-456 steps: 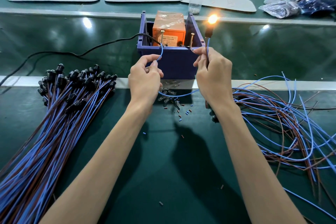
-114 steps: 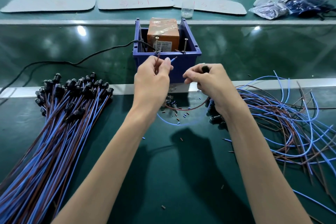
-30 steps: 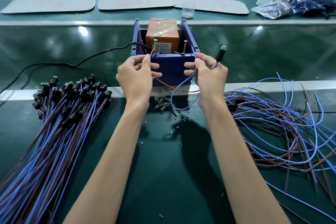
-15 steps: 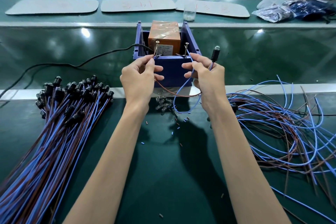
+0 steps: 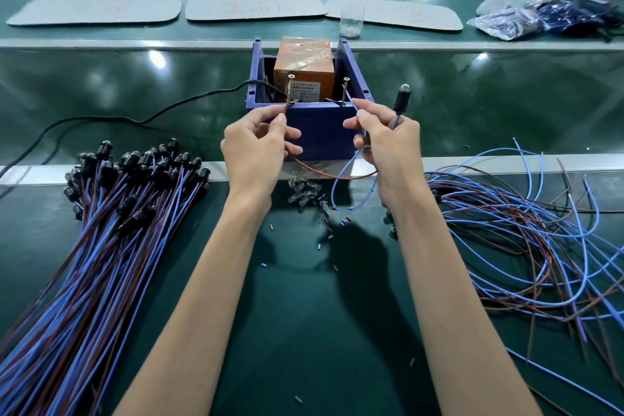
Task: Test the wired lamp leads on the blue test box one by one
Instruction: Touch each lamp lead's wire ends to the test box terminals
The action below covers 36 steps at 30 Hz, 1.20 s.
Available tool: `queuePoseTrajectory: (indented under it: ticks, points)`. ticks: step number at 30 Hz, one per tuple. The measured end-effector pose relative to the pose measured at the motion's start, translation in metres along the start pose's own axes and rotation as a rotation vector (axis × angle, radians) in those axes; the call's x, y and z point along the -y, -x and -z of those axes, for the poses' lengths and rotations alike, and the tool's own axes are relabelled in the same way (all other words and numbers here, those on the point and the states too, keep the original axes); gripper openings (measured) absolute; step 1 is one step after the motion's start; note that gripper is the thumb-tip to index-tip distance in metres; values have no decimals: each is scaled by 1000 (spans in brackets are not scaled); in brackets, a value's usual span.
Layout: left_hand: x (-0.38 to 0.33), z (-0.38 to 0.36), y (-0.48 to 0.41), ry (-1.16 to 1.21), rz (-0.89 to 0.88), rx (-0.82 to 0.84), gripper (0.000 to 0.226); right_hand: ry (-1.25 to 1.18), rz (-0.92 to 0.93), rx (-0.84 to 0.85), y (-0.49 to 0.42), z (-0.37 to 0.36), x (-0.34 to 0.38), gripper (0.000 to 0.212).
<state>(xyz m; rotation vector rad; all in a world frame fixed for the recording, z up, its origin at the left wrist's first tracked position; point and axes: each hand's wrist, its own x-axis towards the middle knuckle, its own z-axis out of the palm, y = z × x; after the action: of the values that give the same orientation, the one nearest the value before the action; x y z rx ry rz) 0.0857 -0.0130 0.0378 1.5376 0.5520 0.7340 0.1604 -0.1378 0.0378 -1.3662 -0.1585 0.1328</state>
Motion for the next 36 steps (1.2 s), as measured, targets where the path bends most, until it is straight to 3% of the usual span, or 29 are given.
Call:
queuePoseTrajectory:
  ticks: [36]
  points:
    - [1,6,4,-67,1,19,22,-6,-18,-32,3,3,5,24]
